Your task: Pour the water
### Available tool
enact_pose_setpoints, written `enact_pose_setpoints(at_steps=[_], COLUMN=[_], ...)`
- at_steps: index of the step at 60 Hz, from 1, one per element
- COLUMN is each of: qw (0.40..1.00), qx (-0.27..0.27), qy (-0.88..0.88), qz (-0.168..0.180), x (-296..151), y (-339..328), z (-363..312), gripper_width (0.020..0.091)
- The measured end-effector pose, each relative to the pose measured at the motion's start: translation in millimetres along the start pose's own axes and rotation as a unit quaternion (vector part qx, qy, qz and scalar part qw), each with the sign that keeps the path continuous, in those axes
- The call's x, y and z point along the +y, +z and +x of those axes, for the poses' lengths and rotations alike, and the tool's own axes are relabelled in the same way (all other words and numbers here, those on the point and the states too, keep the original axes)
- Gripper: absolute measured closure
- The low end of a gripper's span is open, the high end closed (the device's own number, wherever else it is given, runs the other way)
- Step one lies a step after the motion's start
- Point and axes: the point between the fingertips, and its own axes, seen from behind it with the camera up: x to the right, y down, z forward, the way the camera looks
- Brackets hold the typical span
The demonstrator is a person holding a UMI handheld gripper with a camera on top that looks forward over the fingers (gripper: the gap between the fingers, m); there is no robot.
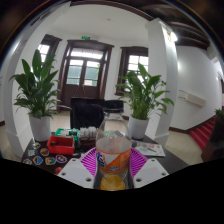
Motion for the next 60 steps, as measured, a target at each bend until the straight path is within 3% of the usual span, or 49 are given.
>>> enact_pose_setpoints(at_steps=[15, 18, 27, 28, 29, 35, 43, 44, 46, 47, 60], qw=[1.0, 0.999, 0.998, 0.998, 0.998, 0.998, 0.997, 0.997, 0.997, 0.996, 0.997], qx=[-0.017, -0.02, -0.033, -0.033, -0.033, -0.033, -0.031, -0.031, -0.036, -0.039, -0.049], qy=[0.017, 0.029, 0.044, 0.046, 0.046, 0.052, 0.07, 0.073, 0.075, 0.074, 0.052], qz=[-0.015, 0.004, 0.017, 0.019, 0.02, 0.025, 0.014, 0.011, 0.005, 0.004, -0.002], x=[56, 55, 53, 53, 53, 53, 55, 55, 57, 57, 72], y=[30, 29, 26, 26, 26, 25, 24, 23, 22, 21, -16], z=[-4, -4, -4, -4, -4, -2, 3, 3, 2, 1, 8], gripper_width=[0.0711, 0.0707, 0.0708, 0.0658, 0.0682, 0.0666, 0.0595, 0.057, 0.0442, 0.0423, 0.0379])
